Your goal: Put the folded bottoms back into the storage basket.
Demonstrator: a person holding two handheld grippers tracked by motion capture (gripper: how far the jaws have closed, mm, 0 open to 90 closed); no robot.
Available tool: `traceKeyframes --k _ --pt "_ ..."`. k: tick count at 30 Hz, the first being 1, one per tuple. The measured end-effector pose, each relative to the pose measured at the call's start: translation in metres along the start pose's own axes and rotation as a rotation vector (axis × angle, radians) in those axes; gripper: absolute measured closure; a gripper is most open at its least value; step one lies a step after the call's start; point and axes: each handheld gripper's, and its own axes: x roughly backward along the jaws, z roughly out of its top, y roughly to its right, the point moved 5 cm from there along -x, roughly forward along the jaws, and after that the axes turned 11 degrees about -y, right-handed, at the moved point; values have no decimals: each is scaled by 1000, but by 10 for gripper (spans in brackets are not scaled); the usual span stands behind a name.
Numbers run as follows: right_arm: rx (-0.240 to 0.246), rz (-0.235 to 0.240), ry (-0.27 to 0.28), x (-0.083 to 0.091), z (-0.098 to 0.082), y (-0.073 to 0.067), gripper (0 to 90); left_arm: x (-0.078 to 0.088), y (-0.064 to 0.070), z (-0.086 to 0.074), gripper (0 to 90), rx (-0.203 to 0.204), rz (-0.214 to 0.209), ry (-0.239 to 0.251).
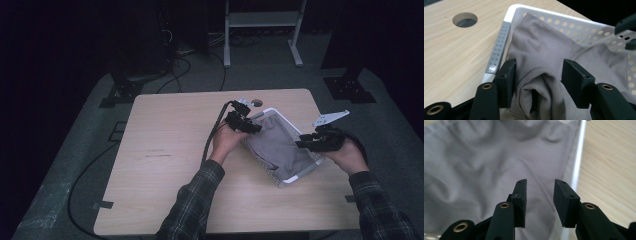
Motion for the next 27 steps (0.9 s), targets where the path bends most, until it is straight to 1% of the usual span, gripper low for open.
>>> traceKeyframes --k 1,3,4,5,6,7,8,9,10,11,12,13,14,15,16,18,20,21,22,23,24,25,27 --pt "0 0 0 0 0 0 622 2 -1 0 454 -6 5 2" --pt "10 25 17 1 5 -9 623 5 -1 1 457 -4 20 13" --pt "18 35 21 1 8 -13 624 7 -2 1 467 -15 36 14" --pt "30 47 22 0 10 -18 631 9 -3 1 474 -23 59 15" --pt "46 56 24 0 12 -22 634 11 -4 1 480 -26 70 21" --pt "54 65 29 0 15 -27 651 13 -5 1 496 -28 72 32" --pt "71 87 44 0 20 -37 665 17 -6 2 528 -32 90 53" --pt "71 87 44 0 20 -37 665 17 -6 2 538 -32 90 53" --pt "74 96 50 1 22 -40 665 20 -7 2 538 -34 96 63" --pt "78 122 73 6 28 -49 641 22 -7 2 562 -31 102 69" --pt "78 122 73 6 28 -49 641 24 -8 2 562 -35 108 71" --pt "85 165 85 10 33 -59 614 26 -9 2 587 -34 115 75" --pt "85 165 85 10 33 -59 614 27 -9 2 587 -36 111 75" --pt "92 181 91 11 34 -63 600 27 -10 1 604 -35 105 73" --pt "101 208 103 13 37 -70 585 26 -10 1 613 -37 107 64" --pt "123 257 99 14 40 -83 539 23 -11 -1 612 -34 98 50" --pt "143 301 81 11 41 -95 489 18 -10 -2 597 -34 95 34" --pt "151 311 63 9 41 -100 480 16 -10 -3 591 -33 90 26" --pt "167 308 43 5 41 -104 501 14 -9 -4 586 -38 89 18" --pt "181 285 19 1 39 -106 568 13 -9 -4 584 -43 92 11" --pt "191 250 6 -2 38 -105 621 11 -8 -4 584 -46 95 7" --pt "196 235 0 -3 36 -104 685 10 -8 -5 582 -53 98 -3" --pt "200 202 -37 -6 31 -99 772 8 -7 -5 575 -54 99 -12"
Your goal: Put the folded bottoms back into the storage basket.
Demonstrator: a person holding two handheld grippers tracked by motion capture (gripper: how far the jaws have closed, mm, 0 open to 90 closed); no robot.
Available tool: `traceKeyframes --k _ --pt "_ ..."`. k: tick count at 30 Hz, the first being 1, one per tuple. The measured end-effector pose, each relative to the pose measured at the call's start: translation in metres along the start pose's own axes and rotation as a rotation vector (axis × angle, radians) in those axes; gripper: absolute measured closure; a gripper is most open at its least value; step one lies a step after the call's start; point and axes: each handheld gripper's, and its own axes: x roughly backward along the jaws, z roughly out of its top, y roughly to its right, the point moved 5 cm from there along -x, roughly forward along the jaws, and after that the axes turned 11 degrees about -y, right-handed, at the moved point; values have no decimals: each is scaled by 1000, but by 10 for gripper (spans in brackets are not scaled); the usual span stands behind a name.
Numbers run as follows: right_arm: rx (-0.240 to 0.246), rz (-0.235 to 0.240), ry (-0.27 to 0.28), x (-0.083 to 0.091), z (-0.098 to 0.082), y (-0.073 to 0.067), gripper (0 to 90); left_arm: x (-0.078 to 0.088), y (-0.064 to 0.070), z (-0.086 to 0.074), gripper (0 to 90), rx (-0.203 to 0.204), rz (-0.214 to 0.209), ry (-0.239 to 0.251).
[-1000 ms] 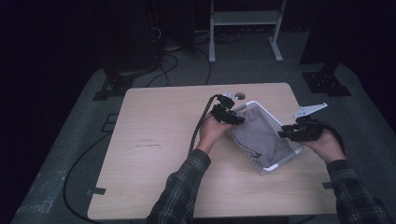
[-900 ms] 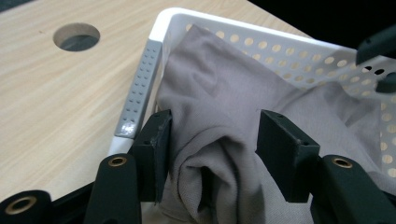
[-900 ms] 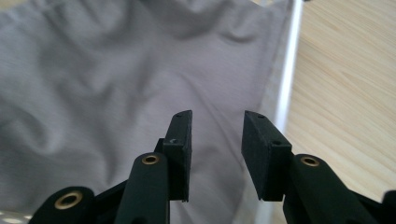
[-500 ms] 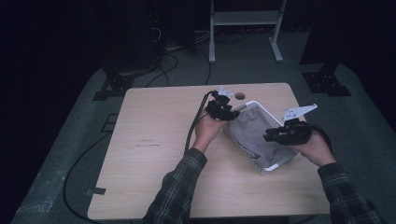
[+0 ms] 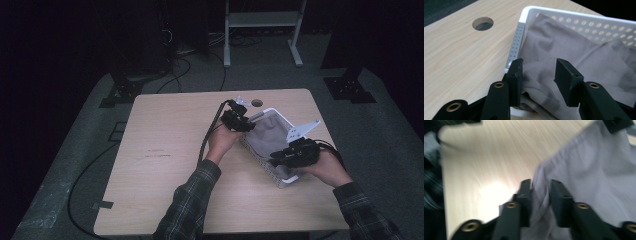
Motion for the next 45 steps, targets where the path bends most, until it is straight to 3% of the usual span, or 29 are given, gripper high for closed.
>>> traceKeyframes --k 3,9,11,15,17,22,26,31,33,35,40,45 --pt "-6 -31 -50 -3 -9 6 840 -2 -1 -1 571 -2 7 -8" --pt "-41 -83 -146 -11 -29 23 853 -10 -2 -4 588 -9 25 -38" --pt "-50 -90 -167 -15 -35 27 854 -14 -1 -4 590 -36 51 -62" --pt "-52 -103 -173 -14 -38 30 855 -22 4 -6 579 -79 98 -93" --pt "-52 -100 -176 -14 -37 29 839 -22 5 -5 568 -83 98 -94" --pt "-74 -71 -120 -8 -36 31 719 -12 6 -1 551 -76 73 -48" --pt "-97 -77 -54 6 -31 34 593 -1 6 2 535 -65 50 -1" --pt "-112 -96 2 20 -30 39 553 16 2 1 536 -66 41 34" --pt "-121 -120 28 27 -31 42 575 23 -1 0 558 -62 50 48" --pt "-141 -147 55 35 -32 46 659 29 -5 -2 623 -51 47 59" --pt "-187 -225 75 49 -42 61 891 39 -14 -12 900 -40 47 43" --pt "-240 -285 69 55 -58 81 894 38 -22 -29 900 -12 60 29"
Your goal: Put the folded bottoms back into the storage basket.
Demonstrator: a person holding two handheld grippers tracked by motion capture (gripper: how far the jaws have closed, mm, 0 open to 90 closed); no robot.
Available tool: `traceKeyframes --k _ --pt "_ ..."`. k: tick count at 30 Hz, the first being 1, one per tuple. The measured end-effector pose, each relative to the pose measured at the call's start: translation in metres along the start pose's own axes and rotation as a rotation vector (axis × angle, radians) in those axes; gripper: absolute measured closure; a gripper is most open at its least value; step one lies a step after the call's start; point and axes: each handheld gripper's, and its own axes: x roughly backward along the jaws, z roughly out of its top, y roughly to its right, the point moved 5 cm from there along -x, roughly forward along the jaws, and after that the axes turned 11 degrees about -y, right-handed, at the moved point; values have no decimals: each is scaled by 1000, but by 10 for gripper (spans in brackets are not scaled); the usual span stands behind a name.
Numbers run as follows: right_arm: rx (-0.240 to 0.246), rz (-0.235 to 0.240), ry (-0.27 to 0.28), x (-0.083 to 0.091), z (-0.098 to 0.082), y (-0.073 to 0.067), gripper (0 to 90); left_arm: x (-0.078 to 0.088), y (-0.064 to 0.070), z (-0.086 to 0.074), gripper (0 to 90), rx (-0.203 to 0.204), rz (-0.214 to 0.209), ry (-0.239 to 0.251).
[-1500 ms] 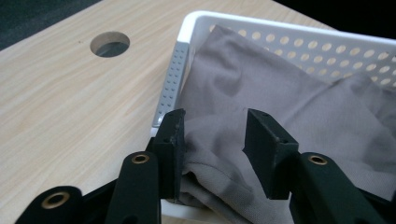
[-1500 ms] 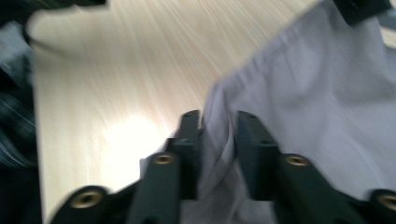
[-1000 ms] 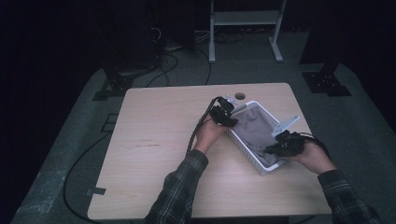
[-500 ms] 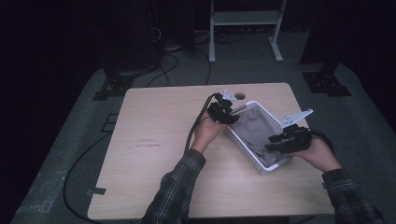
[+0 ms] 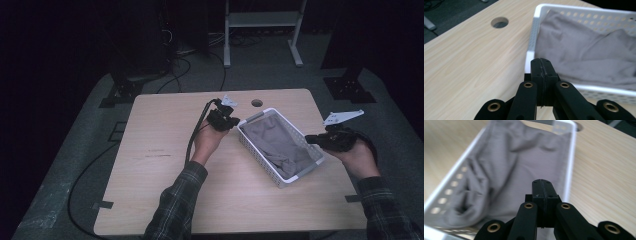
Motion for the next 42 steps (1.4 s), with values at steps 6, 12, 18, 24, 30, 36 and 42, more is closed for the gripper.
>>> traceKeyframes --k 6,12,18,24,30,36,42 --pt "-77 -75 -5 -7 -19 28 894 -7 -4 -19 900 32 4 -11" --pt "-105 -55 -51 -25 -39 37 894 -25 4 -29 900 38 -12 -32" --pt "-82 -25 -63 -34 -43 32 894 -40 13 -29 900 39 -26 -38" --pt "-57 -1 -71 -36 -44 27 894 -41 13 -29 900 38 -25 -37" --pt "-16 23 -69 -41 -38 13 894 -39 10 -30 900 44 -23 -34" --pt "29 43 -64 -45 -27 -1 893 -36 7 -32 900 50 -23 -26" --pt "57 65 -64 -48 -20 -14 893 -34 5 -35 900 59 -22 -19"
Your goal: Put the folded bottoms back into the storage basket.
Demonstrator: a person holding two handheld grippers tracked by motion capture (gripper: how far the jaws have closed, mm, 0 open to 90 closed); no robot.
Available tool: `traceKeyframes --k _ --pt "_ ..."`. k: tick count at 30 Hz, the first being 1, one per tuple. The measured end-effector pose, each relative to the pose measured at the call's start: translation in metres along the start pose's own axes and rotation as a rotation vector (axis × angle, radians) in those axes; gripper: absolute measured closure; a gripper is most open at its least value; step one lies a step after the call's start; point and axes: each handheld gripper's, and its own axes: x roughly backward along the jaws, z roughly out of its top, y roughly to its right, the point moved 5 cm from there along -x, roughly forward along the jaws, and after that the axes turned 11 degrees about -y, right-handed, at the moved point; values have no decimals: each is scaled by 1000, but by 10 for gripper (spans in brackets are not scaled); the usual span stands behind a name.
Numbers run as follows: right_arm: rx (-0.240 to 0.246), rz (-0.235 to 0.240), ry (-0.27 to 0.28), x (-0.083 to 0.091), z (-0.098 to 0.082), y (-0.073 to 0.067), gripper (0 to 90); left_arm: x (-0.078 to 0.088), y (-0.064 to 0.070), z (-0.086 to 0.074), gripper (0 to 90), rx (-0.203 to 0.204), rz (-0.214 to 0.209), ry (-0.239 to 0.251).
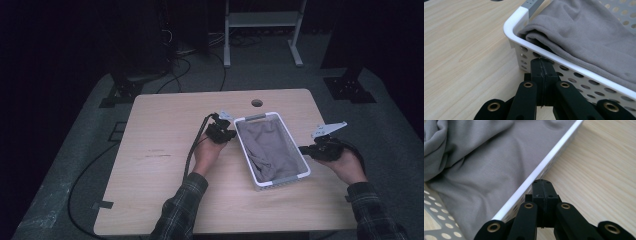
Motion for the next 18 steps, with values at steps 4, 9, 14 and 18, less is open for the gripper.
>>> traceKeyframes --k 4,9,14,18 --pt "24 11 1 -3 4 -7 893 1 -2 -1 900 -1 1 0" --pt "53 20 -5 -6 9 -16 893 3 -3 -1 900 2 5 3" --pt "64 21 -11 -8 12 -21 893 4 -3 -2 900 -1 4 2" --pt "66 21 -13 -9 13 -21 893 4 -2 -3 900 -3 1 2"
